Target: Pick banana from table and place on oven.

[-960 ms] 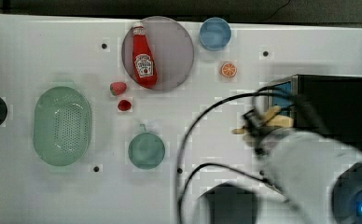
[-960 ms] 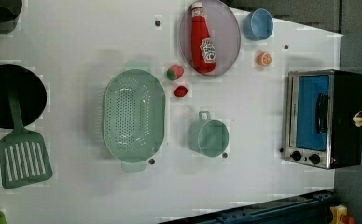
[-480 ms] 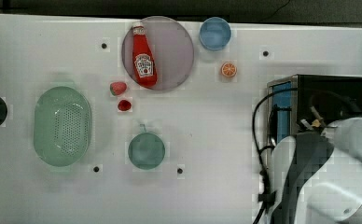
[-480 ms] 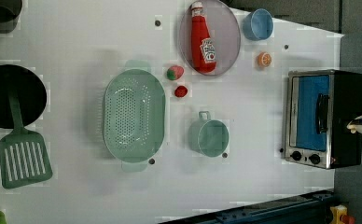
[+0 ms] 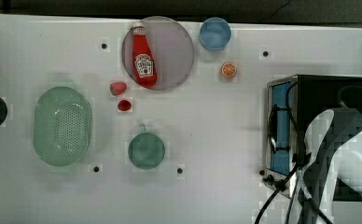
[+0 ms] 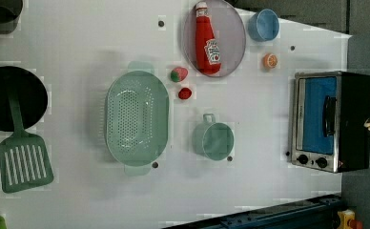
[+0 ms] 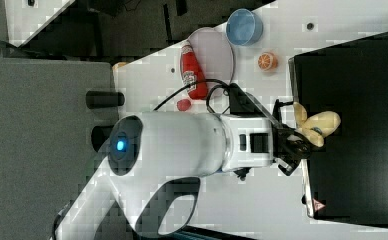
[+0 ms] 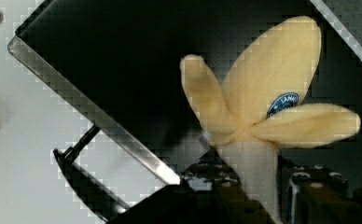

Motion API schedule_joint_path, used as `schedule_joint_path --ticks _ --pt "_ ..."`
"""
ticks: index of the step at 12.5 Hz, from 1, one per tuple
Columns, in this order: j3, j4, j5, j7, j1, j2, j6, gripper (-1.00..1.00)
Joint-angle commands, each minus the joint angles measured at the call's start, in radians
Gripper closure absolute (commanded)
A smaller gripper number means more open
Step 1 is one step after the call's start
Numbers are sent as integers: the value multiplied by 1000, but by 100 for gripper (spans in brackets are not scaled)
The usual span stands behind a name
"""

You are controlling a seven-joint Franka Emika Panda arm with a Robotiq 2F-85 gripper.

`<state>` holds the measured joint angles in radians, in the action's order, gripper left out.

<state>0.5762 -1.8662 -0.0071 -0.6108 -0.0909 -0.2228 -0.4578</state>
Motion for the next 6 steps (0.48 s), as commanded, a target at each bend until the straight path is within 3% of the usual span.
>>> schedule_joint_path --ticks 1,2,6 --pt "10 27 73 -126 -3 -24 -35 48" --pt "10 26 73 -162 -3 -26 -57 40" --pt "10 21 73 -192 -3 -25 -66 -49"
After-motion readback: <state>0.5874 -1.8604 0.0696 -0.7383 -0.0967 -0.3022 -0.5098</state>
